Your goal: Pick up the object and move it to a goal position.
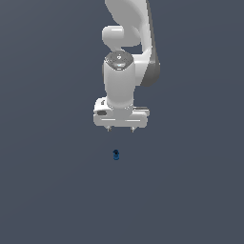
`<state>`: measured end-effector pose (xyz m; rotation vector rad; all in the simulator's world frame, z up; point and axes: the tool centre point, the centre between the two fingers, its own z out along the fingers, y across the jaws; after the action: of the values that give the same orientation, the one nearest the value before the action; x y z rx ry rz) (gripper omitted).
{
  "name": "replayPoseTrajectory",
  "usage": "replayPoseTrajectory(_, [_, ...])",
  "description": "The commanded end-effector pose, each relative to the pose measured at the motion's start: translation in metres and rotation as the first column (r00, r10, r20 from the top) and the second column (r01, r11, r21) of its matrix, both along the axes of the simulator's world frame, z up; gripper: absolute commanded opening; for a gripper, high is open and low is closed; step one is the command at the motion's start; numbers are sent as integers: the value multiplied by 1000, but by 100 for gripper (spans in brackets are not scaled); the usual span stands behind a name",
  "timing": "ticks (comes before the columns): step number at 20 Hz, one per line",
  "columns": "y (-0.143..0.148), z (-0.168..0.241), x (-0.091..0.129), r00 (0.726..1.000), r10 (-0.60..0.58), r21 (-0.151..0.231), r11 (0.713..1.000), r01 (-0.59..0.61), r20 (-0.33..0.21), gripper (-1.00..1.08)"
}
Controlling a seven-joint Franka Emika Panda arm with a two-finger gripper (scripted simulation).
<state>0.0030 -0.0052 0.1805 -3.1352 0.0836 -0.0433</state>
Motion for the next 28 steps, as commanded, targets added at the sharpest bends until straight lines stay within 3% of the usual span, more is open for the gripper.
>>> replayPoseTrajectory(1, [0, 0, 0, 1000, 0, 0, 1000, 0, 0, 100])
replayPoseTrajectory(10, [28, 3, -7, 999, 47, -4, 999, -47, -23, 100])
replayPoseTrajectory(19, [23, -5, 0, 998, 60, -4, 998, -60, -23, 100])
replayPoseTrajectory(28, [2, -41, 26, 992, 121, -4, 993, -121, -25, 100])
